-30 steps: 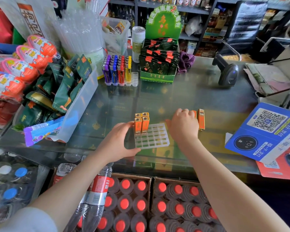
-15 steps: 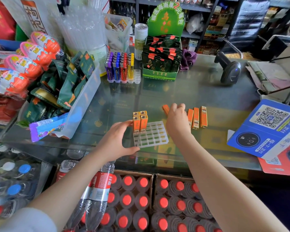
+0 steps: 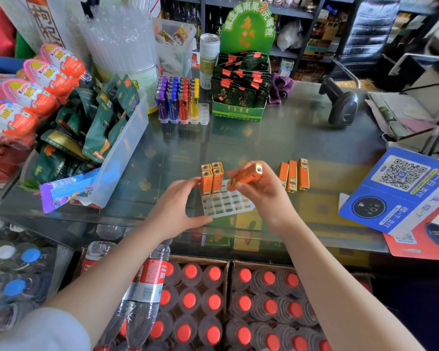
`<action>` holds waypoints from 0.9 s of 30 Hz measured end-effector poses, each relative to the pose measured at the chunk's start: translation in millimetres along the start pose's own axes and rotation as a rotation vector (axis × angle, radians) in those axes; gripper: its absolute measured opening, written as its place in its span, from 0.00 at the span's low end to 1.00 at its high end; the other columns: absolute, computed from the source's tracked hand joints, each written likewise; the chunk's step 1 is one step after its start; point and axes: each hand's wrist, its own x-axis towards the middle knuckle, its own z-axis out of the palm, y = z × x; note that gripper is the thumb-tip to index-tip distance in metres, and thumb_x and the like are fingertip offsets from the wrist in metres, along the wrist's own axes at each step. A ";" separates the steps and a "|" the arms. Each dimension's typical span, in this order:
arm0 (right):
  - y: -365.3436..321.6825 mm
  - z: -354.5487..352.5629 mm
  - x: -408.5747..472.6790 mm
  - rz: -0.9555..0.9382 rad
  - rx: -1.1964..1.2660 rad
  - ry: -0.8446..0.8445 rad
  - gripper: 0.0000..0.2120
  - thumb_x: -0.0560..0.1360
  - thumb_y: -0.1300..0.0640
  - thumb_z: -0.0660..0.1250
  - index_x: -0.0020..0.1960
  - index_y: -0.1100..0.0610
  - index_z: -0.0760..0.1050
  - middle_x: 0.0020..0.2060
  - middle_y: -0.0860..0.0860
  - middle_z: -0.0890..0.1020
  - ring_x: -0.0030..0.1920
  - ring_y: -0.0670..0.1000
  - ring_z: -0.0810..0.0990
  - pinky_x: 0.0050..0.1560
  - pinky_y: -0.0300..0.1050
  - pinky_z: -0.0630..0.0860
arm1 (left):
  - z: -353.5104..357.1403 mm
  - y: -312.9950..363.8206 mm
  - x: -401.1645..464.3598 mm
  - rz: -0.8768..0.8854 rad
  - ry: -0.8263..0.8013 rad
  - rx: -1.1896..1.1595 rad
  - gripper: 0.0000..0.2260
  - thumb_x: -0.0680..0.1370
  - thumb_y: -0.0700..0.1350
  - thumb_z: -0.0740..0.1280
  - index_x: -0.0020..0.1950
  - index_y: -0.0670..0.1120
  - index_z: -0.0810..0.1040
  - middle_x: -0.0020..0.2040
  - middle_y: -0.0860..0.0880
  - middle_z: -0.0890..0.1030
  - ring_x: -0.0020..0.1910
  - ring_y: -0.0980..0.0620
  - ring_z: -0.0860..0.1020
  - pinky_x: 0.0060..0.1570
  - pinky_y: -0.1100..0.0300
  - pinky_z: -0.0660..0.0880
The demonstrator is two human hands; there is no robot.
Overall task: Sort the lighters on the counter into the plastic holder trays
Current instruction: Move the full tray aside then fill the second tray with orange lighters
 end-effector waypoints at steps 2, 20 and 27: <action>1.9 5.4 -1.7 -0.001 -0.014 0.040 0.07 0.73 0.68 0.66 0.49 0.61 0.70 0.44 0.49 0.82 0.44 0.52 0.80 0.49 0.45 0.78 | 3.0 1.2 2.1 0.011 0.017 -0.005 0.34 0.65 0.52 0.76 0.67 0.51 0.66 0.64 0.51 0.72 0.65 0.53 0.65 0.62 0.58 0.63; 9.4 55.0 -7.0 -0.014 -0.553 0.201 0.12 0.71 0.55 0.71 0.38 0.52 0.67 0.39 0.52 0.84 0.38 0.48 0.81 0.42 0.42 0.77 | 1.8 -2.5 -3.0 -0.021 0.057 0.008 0.34 0.63 0.55 0.76 0.65 0.49 0.68 0.62 0.50 0.73 0.64 0.53 0.67 0.60 0.60 0.64; -2.6 59.3 -5.2 0.053 -0.970 0.214 0.15 0.74 0.44 0.63 0.43 0.55 0.66 0.43 0.54 0.82 0.42 0.57 0.80 0.37 0.46 0.73 | 2.9 -0.9 -1.7 -0.061 0.035 0.008 0.34 0.63 0.57 0.75 0.66 0.51 0.67 0.64 0.52 0.71 0.66 0.53 0.65 0.63 0.55 0.65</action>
